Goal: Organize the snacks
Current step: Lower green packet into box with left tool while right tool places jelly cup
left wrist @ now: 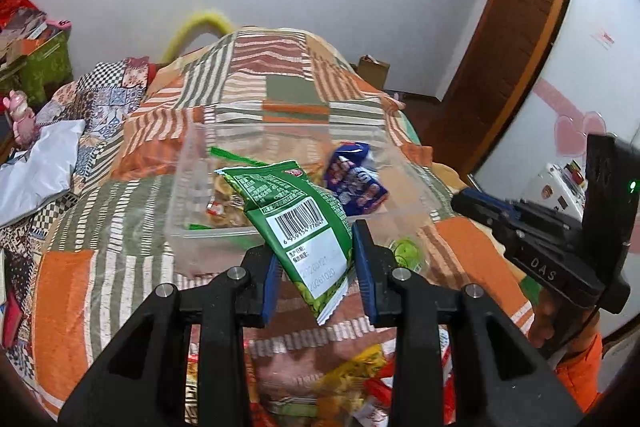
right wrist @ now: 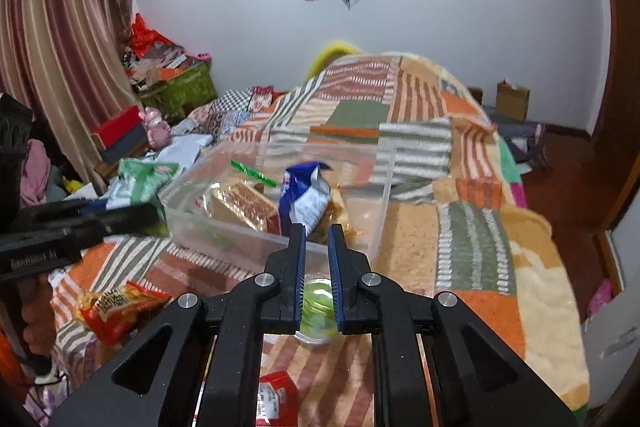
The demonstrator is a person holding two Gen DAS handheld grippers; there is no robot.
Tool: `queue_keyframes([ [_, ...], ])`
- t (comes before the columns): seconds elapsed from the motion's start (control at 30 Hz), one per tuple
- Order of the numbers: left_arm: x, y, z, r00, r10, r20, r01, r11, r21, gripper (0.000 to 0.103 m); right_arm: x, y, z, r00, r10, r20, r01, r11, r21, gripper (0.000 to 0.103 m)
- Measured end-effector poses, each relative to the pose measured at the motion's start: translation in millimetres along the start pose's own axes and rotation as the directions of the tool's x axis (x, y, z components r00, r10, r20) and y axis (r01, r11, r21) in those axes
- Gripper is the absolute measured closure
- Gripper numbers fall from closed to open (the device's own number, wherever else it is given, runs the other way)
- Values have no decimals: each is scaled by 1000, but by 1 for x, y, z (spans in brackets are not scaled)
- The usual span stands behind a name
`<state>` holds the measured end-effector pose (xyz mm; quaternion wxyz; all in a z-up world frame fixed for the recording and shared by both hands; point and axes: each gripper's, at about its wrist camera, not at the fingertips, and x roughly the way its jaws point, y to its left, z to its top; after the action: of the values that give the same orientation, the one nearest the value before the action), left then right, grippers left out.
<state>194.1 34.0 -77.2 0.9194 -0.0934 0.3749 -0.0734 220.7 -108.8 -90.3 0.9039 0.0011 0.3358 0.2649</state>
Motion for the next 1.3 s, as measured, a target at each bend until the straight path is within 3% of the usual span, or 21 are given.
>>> queue_keyframes([
  [0.07,0,5,-1,1000,22,6,-22,1000,-1,70,5,-3,-8,1000,-13,-25,13,1000,-8,92],
  [0.13,1,10,-4,1000,29,3,-29,1000,-9,70,9,-3,-15,998,-19,-54,18,1000,-13,83],
  [0.2,4,14,-6,1000,20,-8,-20,999,-24,70,15,-4,-20,996,-9,-84,8,1000,-14,64],
  [0.37,9,15,-15,999,28,-22,-29,999,-20,70,35,1,-30,989,-18,-150,13,999,-38,34],
  [0.4,9,16,-16,999,28,-25,-29,999,-21,70,39,1,-31,987,-17,-162,11,999,-37,31],
  [0.63,10,26,-23,999,30,-36,-31,999,-41,70,72,8,-39,965,-52,-258,30,996,-88,30],
  [0.73,8,27,-24,999,29,-32,-30,999,-43,70,75,6,-42,962,-56,-266,34,996,-86,44],
  [1.0,4,29,-25,999,35,-21,-36,998,-46,70,55,11,-43,974,-44,-223,24,996,-90,47],
  [1.3,-5,35,-4,997,74,28,-73,996,-46,70,12,24,-17,995,16,-97,-25,995,-97,47],
])
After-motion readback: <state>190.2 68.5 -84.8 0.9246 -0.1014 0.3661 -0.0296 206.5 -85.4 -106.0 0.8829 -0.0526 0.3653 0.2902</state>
